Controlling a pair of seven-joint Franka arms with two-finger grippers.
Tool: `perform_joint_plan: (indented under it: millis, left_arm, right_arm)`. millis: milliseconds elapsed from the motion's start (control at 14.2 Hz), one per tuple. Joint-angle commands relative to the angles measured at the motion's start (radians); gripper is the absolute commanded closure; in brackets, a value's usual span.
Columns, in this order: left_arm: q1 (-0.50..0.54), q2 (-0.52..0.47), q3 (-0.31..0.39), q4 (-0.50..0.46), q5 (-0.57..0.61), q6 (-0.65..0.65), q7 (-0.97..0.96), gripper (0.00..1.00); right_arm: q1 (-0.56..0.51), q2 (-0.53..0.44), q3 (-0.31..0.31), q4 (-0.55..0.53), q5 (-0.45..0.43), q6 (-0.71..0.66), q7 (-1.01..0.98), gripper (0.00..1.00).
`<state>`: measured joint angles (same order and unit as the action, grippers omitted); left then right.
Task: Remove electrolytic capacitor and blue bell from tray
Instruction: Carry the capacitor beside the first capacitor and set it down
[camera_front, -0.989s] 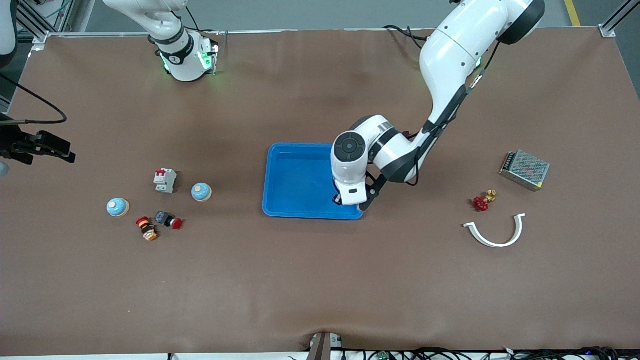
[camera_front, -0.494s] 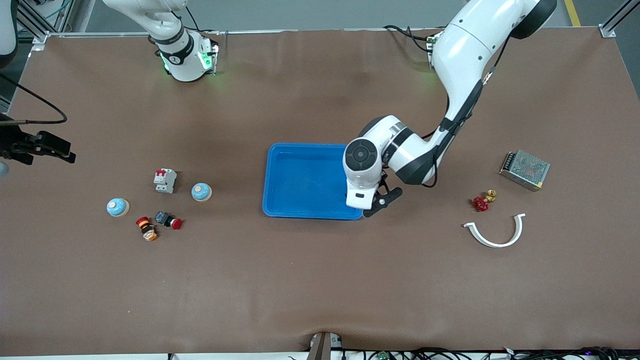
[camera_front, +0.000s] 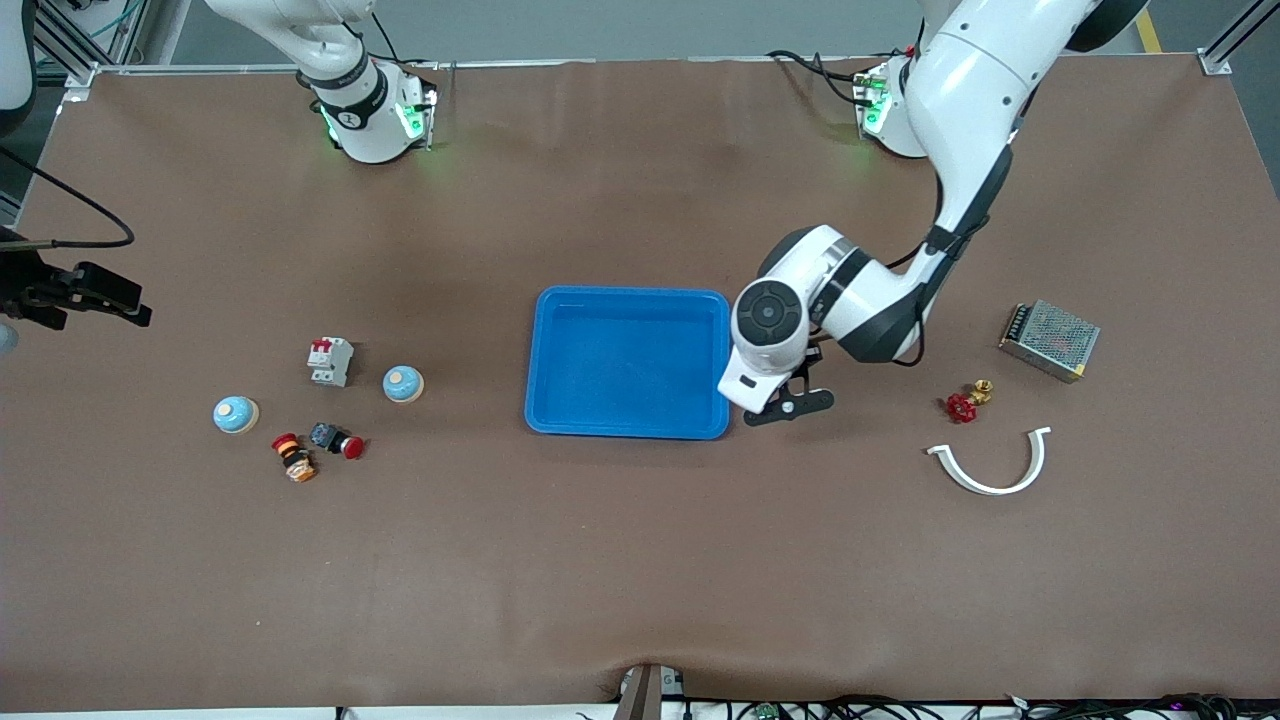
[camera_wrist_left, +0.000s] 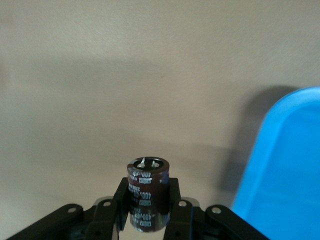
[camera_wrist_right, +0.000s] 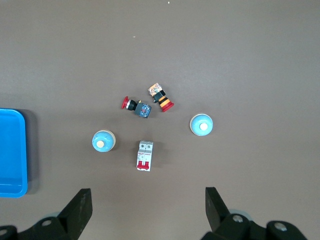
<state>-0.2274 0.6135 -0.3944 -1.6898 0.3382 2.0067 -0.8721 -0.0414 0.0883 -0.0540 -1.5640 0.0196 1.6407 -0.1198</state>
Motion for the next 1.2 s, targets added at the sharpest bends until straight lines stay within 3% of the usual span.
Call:
perform_joint_plan:
  millis: [0,283,1130]
  left_arm:
    - [0.046,-0.075,-0.018,-0.123,0.013,0.059,0.119,1.00]
    - [0.092,-0.139,-0.018,-0.318,0.074,0.305,0.123,1.00]
    - [0.126,-0.181,-0.018,-0.441,0.079,0.358,0.223,1.00]
  right_arm:
    - [-0.012,-0.024,0.014,-0.022,0.003,0.010,0.015,0.00]
    - [-0.015,-0.024,0.014,-0.021,0.003,0.008,0.015,0.00]
    - [-0.006,-0.024,0.020,-0.007,0.005,-0.001,0.015,0.00]
